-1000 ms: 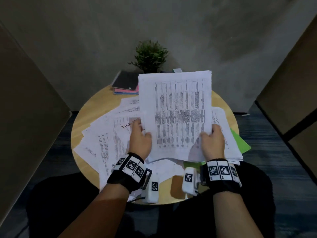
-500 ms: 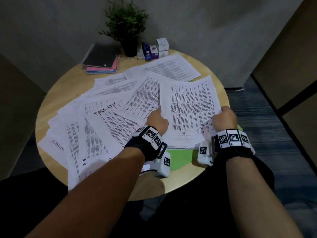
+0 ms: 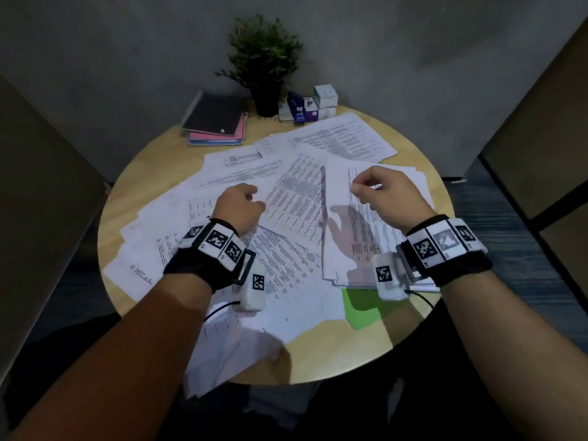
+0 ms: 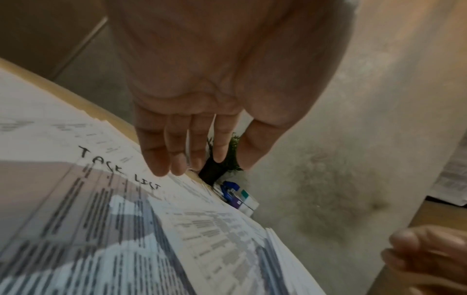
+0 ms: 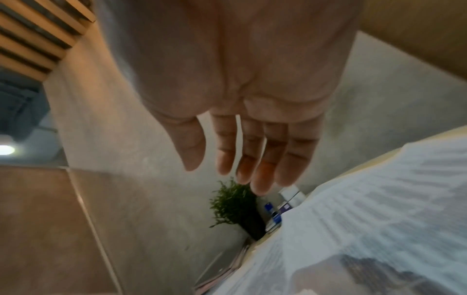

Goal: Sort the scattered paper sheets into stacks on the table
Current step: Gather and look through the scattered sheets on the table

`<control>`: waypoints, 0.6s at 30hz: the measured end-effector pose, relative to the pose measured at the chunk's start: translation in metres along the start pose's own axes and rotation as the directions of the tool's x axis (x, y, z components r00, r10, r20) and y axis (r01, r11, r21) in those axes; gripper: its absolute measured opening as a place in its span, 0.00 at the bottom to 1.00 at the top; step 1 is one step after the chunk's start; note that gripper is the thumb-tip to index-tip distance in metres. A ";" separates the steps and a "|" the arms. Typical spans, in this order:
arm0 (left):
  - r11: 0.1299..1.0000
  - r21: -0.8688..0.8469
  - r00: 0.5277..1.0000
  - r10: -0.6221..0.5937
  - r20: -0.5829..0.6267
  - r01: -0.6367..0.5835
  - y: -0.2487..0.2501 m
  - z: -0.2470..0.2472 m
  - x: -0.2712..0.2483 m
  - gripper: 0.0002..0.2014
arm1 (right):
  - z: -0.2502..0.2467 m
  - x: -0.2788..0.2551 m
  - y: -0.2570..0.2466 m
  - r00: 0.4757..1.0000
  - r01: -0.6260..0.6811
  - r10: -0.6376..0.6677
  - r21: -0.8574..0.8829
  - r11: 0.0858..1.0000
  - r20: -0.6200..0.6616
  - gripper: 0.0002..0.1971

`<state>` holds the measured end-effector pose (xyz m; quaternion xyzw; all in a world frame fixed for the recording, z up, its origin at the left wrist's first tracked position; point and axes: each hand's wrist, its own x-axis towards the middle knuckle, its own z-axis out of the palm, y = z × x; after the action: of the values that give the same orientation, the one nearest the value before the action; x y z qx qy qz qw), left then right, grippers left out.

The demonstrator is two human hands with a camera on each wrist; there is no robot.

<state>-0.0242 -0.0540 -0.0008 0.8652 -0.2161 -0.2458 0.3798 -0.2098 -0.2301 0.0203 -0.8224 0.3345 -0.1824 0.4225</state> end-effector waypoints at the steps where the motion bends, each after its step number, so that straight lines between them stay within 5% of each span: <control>1: 1.000 0.010 1.000 -0.012 -0.007 0.012 -0.004 -0.004 0.008 0.23 | 0.005 0.005 -0.006 1.000 0.009 -0.009 0.035 0.999 0.027 0.04; 5: 0.991 0.125 0.999 -0.047 -0.005 0.047 -0.008 -0.001 0.041 0.26 | 0.022 0.020 -0.012 0.991 -0.001 -0.024 0.184 0.983 0.132 0.04; 9: 0.960 0.272 0.997 -0.073 0.026 0.063 -0.006 0.017 0.073 0.37 | 0.030 0.028 -0.002 0.976 0.099 -0.104 0.036 0.994 0.189 0.04; 12: 0.855 0.515 0.995 -0.092 0.033 0.062 -0.006 0.034 0.081 0.43 | 0.035 0.028 0.007 0.965 0.152 -0.128 -0.090 0.984 0.231 0.05; 15: 0.816 0.575 0.994 -0.106 0.041 0.064 -0.011 0.039 0.083 0.36 | 0.041 0.030 0.013 0.959 0.144 -0.103 -0.139 0.980 0.264 0.06; 18: 0.878 0.478 0.996 -0.054 0.074 0.012 -0.015 0.033 0.083 0.16 | 0.045 0.035 0.012 0.956 0.157 -0.111 -0.157 0.975 0.270 0.06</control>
<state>0.0241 -0.1095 -0.0536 0.9243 -0.2710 -0.2284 0.1414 -0.1636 -0.2343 -0.0152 -0.8942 0.2343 -0.0712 0.3747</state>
